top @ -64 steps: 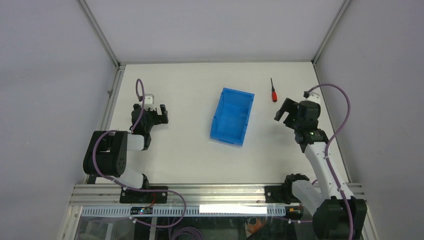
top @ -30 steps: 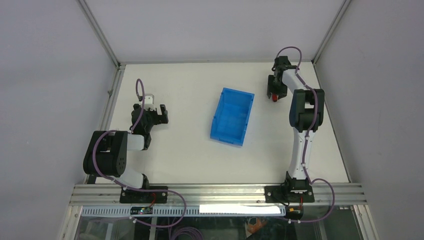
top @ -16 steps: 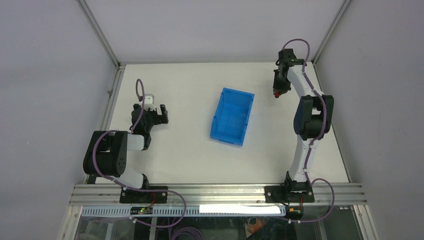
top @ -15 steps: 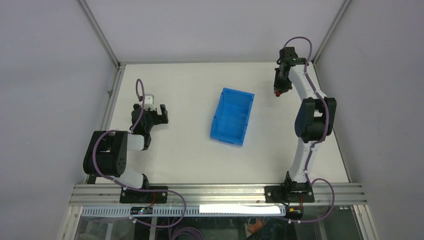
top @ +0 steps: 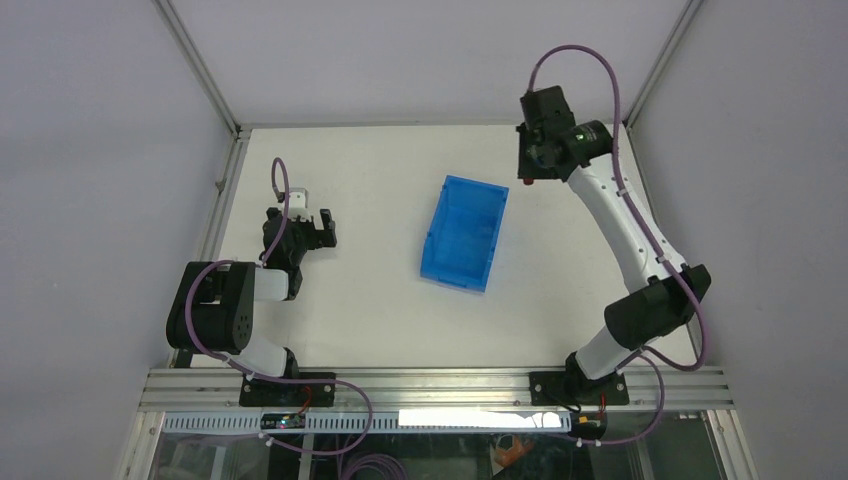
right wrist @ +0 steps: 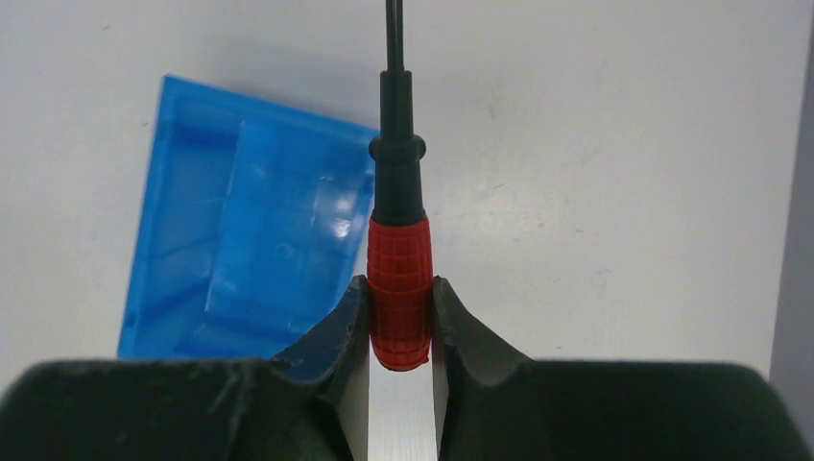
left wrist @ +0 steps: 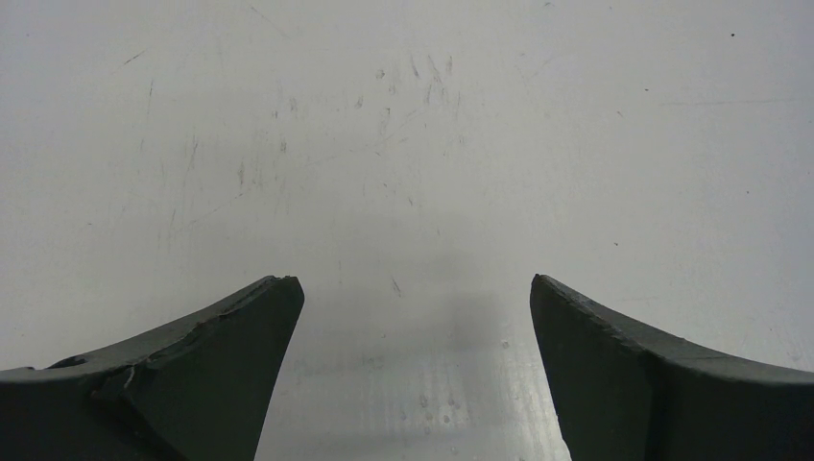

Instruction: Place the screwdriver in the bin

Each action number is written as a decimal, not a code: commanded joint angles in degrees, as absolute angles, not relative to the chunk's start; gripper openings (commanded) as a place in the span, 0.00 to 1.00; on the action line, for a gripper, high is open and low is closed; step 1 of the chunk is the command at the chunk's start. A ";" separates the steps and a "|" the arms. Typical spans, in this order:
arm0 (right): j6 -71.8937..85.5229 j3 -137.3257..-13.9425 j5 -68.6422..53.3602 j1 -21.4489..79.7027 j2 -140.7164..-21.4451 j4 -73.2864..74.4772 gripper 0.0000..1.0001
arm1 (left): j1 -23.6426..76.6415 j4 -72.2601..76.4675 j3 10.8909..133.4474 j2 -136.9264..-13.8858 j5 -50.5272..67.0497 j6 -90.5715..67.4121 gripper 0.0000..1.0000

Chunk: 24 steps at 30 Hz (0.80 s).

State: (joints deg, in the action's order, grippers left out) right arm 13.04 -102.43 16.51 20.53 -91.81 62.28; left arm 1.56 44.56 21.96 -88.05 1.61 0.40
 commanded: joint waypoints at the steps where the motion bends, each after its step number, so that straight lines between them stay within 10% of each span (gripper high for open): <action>1: 14.29 -102.37 18.64 28.66 -88.76 61.76 0.01 | 2.11 46.14 21.88 -86.37 2.06 -0.70 0.99; 24: 26.41 -72.15 16.29 43.46 -93.11 37.60 0.03 | 2.07 46.14 21.88 -86.32 2.11 -0.70 0.99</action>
State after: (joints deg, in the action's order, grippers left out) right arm 23.59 -74.61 18.13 43.24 -91.94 45.58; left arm 1.56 44.56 21.96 -88.05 1.61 0.40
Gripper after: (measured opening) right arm 0.232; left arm 0.992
